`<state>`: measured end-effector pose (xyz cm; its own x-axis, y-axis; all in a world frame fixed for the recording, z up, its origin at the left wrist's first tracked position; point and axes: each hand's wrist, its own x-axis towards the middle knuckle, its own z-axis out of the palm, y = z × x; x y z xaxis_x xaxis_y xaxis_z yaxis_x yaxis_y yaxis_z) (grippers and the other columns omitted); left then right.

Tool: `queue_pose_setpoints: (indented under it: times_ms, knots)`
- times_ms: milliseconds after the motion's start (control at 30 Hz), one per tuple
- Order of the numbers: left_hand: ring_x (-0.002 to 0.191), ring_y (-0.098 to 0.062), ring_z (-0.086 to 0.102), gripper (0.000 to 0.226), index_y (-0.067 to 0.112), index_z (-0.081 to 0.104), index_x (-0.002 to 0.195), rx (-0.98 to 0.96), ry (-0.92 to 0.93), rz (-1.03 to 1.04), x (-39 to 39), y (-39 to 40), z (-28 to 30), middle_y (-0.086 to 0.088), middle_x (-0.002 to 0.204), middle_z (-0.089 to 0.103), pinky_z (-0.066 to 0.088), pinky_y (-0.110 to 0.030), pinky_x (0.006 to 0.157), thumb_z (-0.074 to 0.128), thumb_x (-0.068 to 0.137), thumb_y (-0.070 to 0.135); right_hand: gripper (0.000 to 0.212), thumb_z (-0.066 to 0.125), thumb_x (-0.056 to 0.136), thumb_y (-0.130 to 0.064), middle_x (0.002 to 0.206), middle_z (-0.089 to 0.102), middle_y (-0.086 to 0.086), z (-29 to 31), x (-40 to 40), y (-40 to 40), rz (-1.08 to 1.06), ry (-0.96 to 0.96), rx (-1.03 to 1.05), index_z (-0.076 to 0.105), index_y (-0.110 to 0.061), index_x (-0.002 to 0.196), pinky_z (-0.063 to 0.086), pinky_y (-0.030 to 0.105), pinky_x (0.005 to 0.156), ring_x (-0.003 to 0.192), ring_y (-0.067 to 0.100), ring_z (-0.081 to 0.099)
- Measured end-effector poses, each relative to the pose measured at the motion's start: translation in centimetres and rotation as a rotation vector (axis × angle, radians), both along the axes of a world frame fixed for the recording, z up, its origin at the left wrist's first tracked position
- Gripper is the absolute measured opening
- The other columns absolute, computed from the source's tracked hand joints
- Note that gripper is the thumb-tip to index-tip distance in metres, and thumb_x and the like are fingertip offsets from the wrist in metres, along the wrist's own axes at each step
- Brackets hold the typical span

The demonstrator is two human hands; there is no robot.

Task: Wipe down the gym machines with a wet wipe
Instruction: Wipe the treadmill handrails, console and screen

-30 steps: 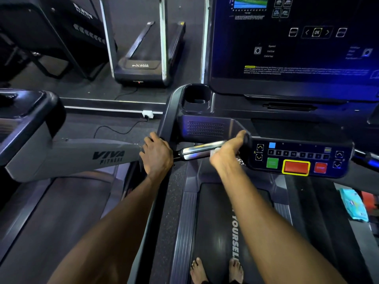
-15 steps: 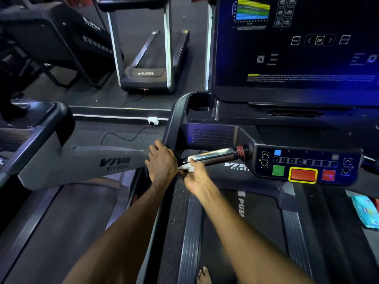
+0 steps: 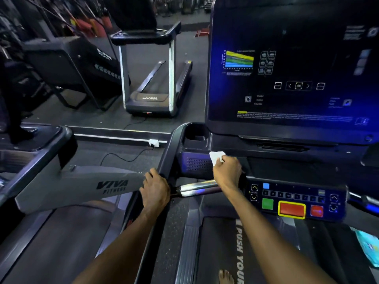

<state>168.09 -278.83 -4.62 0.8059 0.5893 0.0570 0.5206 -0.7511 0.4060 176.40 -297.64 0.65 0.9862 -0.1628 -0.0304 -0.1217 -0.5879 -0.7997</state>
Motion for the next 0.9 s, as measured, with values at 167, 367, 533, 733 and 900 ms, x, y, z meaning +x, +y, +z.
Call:
queue_pose_setpoints:
  times_ms: [167, 367, 533, 733, 900]
  knots:
    - [0.110, -0.041, 0.048, 0.013, 0.013, 0.036, 0.103, -0.058, 0.030, 0.085, 2.3, -0.2, 1.3, -0.017, 0.118, 0.046, 0.038, -0.056, 0.091, 0.044, 0.096, 0.020, 0.028, 0.053, 0.087, 0.004, 0.119, 0.056, 0.021, -0.1, 3.5, 0.4, 0.000, 0.006, -0.031, 0.059, -0.003, 0.114, 0.045, 0.045, 0.091, 0.107, 0.044, 0.057]
    - [0.116, -0.039, 0.043, 0.022, 0.009, 0.042, 0.112, -0.059, 0.121, 0.087, 4.9, -0.5, 2.1, -0.016, 0.122, 0.043, 0.034, -0.054, 0.097, 0.043, 0.094, 0.021, 0.025, 0.057, 0.083, 0.004, 0.111, 0.061, 0.022, -2.3, 4.5, 6.0, 0.361, 0.039, -0.098, 0.064, 0.000, 0.106, 0.045, 0.036, 0.087, 0.105, 0.039, 0.058]
    - [0.117, -0.040, 0.043, 0.023, 0.010, 0.043, 0.113, -0.065, 0.139, 0.105, 5.4, -0.2, 2.1, -0.017, 0.123, 0.041, 0.035, -0.052, 0.096, 0.044, 0.094, 0.022, 0.017, 0.059, 0.086, 0.001, 0.114, 0.048, 0.015, -3.4, 4.5, 8.5, 0.950, -0.087, -0.385, 0.062, -0.008, 0.100, 0.049, 0.040, 0.080, 0.102, 0.039, 0.057]
    - [0.114, -0.038, 0.042, 0.022, 0.011, 0.045, 0.113, 0.003, 0.127, 0.137, 6.1, -0.5, 1.9, -0.015, 0.121, 0.042, 0.035, -0.051, 0.095, 0.044, 0.094, 0.022, 0.028, 0.058, 0.089, -0.002, 0.126, 0.048, 0.016, -2.2, 6.8, 6.4, 1.091, -0.290, -0.706, 0.060, -0.010, 0.116, 0.048, 0.047, 0.089, 0.112, 0.039, 0.055]
    - [0.096, -0.034, 0.047, 0.015, 0.006, 0.057, 0.097, 0.144, -0.169, -0.030, 7.1, -2.0, 1.3, -0.016, 0.110, 0.047, 0.040, -0.043, 0.079, 0.056, 0.082, 0.004, 0.029, 0.060, 0.092, -0.007, 0.124, 0.055, 0.012, -0.3, 8.3, 5.0, 1.283, -0.385, -0.968, 0.063, -0.011, 0.121, 0.051, 0.045, 0.080, 0.112, 0.036, 0.060]
